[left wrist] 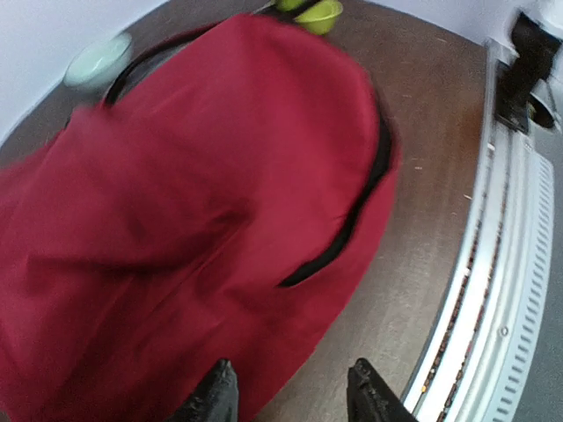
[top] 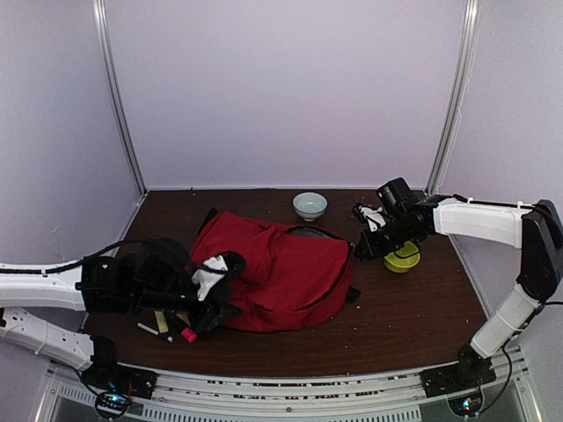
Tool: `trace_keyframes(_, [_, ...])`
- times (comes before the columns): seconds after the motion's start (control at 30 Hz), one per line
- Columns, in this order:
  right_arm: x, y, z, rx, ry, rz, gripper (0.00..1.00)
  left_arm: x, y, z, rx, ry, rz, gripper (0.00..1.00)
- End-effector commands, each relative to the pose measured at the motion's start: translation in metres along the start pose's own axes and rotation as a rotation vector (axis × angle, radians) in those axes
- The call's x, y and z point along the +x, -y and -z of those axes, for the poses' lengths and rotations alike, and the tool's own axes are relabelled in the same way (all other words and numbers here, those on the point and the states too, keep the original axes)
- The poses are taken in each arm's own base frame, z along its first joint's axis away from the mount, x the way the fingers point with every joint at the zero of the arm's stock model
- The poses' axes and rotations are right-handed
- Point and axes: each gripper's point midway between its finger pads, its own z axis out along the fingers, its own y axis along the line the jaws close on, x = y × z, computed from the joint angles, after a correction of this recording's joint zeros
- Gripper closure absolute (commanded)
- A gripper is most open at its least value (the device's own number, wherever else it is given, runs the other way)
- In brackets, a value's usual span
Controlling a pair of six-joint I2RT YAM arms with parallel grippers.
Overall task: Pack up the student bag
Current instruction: Zip the student bag into the largest pocket of the bag, then hold the largest pocket of the student bag.
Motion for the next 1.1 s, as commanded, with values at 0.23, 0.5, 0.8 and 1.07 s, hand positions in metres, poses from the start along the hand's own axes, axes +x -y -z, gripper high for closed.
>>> trace_keyframes(0.23, [0.053, -0.032, -0.005, -0.037, -0.083, 0.075, 1.00, 0.092, -0.126, -0.001, -0.487, -0.198, 0.498, 0.52])
trace_keyframes(0.5, [0.130, -0.115, 0.016, -0.209, -0.186, 0.311, 1.00, 0.040, -0.191, -0.047, -0.565, -0.188, 0.342, 0.52])
trace_keyframes(0.8, [0.175, -0.241, 0.047, -0.504, -0.193, 0.604, 1.00, -0.002, -0.225, -0.036, -0.606, -0.049, 0.333, 0.47])
trace_keyframes(1.07, [0.167, -0.236, 0.023, -0.429, -0.238, 0.548, 1.00, -0.060, -0.112, 0.024, -0.384, 0.216, 0.027, 0.59])
